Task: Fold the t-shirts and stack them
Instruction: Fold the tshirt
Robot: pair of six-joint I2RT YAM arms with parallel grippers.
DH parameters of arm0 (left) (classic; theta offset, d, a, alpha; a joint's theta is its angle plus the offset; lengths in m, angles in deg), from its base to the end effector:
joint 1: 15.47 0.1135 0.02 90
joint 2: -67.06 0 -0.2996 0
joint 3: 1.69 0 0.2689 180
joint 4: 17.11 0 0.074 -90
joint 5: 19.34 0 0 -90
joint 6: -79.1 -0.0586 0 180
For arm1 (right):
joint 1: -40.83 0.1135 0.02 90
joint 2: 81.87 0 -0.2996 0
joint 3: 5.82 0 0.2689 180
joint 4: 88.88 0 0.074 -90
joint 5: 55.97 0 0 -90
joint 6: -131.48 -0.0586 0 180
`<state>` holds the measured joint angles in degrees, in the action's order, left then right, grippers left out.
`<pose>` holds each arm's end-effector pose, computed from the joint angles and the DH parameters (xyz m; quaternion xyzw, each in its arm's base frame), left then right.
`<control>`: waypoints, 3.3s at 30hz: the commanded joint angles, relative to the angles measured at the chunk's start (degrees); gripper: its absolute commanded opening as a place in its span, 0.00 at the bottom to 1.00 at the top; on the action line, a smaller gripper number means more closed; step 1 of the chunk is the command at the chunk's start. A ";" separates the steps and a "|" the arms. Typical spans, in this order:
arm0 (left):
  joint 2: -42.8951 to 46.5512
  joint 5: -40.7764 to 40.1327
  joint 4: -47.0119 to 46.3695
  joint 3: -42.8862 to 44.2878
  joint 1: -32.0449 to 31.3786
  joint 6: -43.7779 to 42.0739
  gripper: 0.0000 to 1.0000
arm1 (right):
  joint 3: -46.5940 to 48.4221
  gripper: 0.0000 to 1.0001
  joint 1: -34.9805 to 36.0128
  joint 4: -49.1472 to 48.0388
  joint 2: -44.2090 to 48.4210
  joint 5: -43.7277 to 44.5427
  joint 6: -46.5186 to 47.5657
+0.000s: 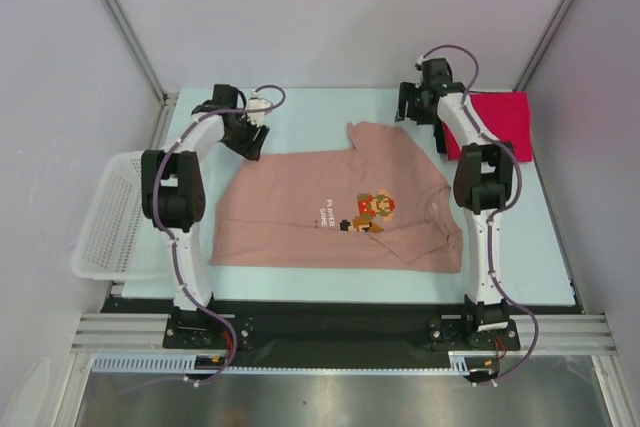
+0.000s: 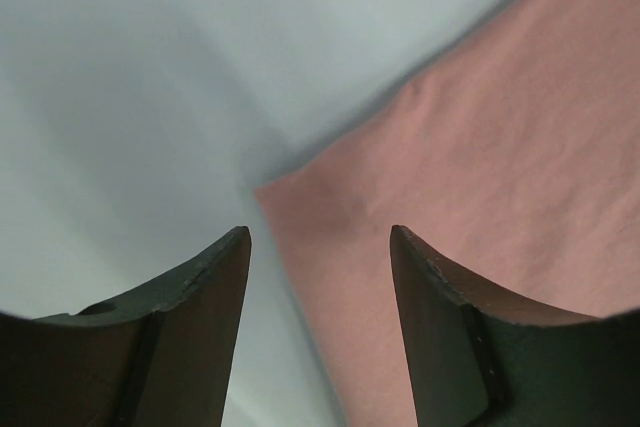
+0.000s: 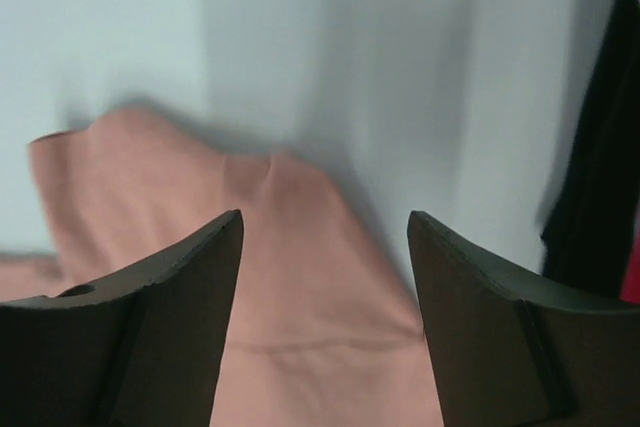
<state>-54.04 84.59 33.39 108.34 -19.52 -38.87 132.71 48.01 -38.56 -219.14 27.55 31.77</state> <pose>0.4987 -0.0495 0.2033 0.2940 0.9167 -0.0645 0.2628 0.5901 0.0810 0.2228 0.0009 0.9356 0.1037 0.3376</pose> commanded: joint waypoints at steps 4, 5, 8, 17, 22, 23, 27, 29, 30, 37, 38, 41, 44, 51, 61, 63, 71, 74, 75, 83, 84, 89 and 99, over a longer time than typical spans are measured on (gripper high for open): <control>-4.40 6.80 1.32 4.02 0.19 -1.04 0.59 | 11.73 0.70 0.38 3.62 -8.80 -4.94 3.30; -5.02 7.24 2.03 4.11 0.19 -1.39 0.54 | 11.21 0.65 0.20 3.27 -9.24 -5.99 3.13; -5.29 8.47 2.82 3.49 0.10 -2.44 0.40 | 9.54 0.33 -0.06 2.12 -8.72 -10.56 1.98; 3.40 11.65 0.38 -2.81 0.10 -4.99 0.00 | -2.59 0.00 -1.47 -2.27 1.55 -14.27 -0.66; 15.25 8.48 -5.43 -11.79 0.10 -7.18 0.00 | -15.05 0.00 -0.94 -4.28 15.76 -10.05 0.57; 16.50 8.13 -5.52 -14.59 0.10 -7.97 0.00 | -21.08 0.00 -0.68 -5.34 18.16 -9.52 0.92; 22.12 5.77 -5.70 -21.53 -0.25 -10.61 0.00 | -36.67 0.00 0.20 -8.60 30.55 -6.36 0.23; 25.63 4.79 -5.61 -24.44 -0.60 -11.49 0.00 | -42.64 0.00 0.64 -8.95 37.21 -5.13 -0.56; 26.61 4.53 -5.44 -27.50 -0.78 -12.02 0.01 | -48.16 0.00 1.34 -9.13 39.43 -3.90 -1.61; 33.55 3.56 3.33 -37.37 -1.39 -16.76 0.16 | -68.57 0.00 2.22 -7.63 55.61 -0.02 -5.13; 34.08 3.64 4.83 -38.51 -1.48 -17.55 0.25 | -70.60 0.00 2.14 -8.07 56.93 -0.02 -5.49; 35.23 6.53 14.83 -38.44 -1.48 -22.73 0.37 | -75.36 0.00 2.22 -9.74 59.31 -0.99 -6.72; 35.76 10.22 28.10 -36.77 -1.48 -29.84 0.40 | -76.69 0.00 2.22 -10.53 58.79 -0.38 -6.63; 41.29 5.23 15.30 -31.23 -1.31 -20.68 0.41 | -75.20 0.00 2.14 -10.45 57.21 0.42 -5.14; 31.98 -4.25 -2.44 -34.29 -10.26 -7.89 0.54 | -75.81 0.00 2.14 -11.50 57.11 -0.02 -5.75; 30.58 -6.45 -4.81 -36.84 -12.64 -8.51 0.53 | -75.81 0.00 2.22 -11.33 57.20 -0.02 -5.67; 25.65 -16.04 -10.61 -39.49 -13.09 -8.25 0.48 | -75.90 0.00 1.87 -11.15 57.29 0.33 -5.31; 25.21 -16.30 -11.50 -40.19 -13.17 -7.63 0.47 | -75.99 0.00 1.79 -11.24 57.47 0.24 -5.31; 25.04 -16.22 -11.85 -40.45 -13.09 -7.63 0.47 | -75.90 0.00 1.70 -11.24 57.38 0.24 -5.14; 24.24 -14.99 -10.80 -42.04 -13.00 -7.19 0.13 | -75.72 0.00 0.82 -10.80 57.56 0.33 -5.14; 24.94 -14.81 -10.28 -41.69 -13.00 -7.02 0.07 | -75.72 0.00 0.73 -10.71 57.64 0.33 -5.23; 28.98 -12.37 -9.92 -36.61 -8.61 -2.73 0.00 | -72.39 0.00 -0.32 -12.37 57.21 -0.72 -6.19; 28.64 -4.97 -10.62 -23.23 6.42 3.09 0.00 | -50.16 0.00 -4.89 -13.79 42.98 -2.22 -5.49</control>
<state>-27.33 76.42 23.31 81.94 -14.10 -38.17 76.06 44.29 -50.21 -173.46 25.50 25.62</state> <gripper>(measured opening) 0.009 0.010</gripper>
